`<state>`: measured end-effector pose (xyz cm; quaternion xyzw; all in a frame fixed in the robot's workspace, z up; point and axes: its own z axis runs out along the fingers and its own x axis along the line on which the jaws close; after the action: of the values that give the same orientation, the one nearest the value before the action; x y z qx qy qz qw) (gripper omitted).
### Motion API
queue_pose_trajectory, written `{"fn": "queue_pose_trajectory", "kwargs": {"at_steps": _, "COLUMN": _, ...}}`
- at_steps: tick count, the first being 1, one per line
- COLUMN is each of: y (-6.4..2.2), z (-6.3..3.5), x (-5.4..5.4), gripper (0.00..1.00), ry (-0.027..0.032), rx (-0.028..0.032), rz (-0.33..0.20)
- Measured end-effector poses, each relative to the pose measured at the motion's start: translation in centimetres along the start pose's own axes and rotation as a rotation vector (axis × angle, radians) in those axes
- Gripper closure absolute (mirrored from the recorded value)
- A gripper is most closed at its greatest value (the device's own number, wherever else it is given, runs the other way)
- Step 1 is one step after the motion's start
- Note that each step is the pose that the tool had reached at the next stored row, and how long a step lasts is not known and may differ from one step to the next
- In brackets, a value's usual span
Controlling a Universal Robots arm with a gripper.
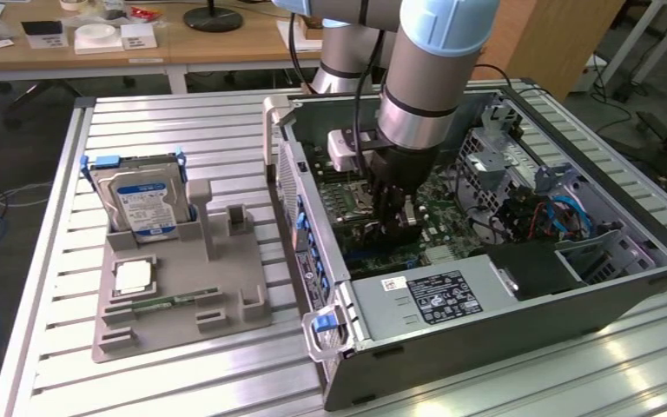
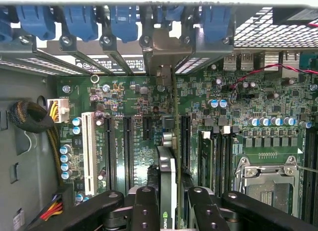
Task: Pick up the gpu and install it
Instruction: 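Insert the gpu into the slot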
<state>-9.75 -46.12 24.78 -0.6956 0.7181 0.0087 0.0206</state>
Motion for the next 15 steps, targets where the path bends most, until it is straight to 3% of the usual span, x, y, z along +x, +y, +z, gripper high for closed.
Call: {"fn": "queue_pose_trajectory", "kwargs": {"at_steps": 15, "y": -0.01, "z": -0.01, "x": 0.32, "gripper": 0.73, "ry": -0.0062, "rx": -0.0002, "rz": 0.0}}
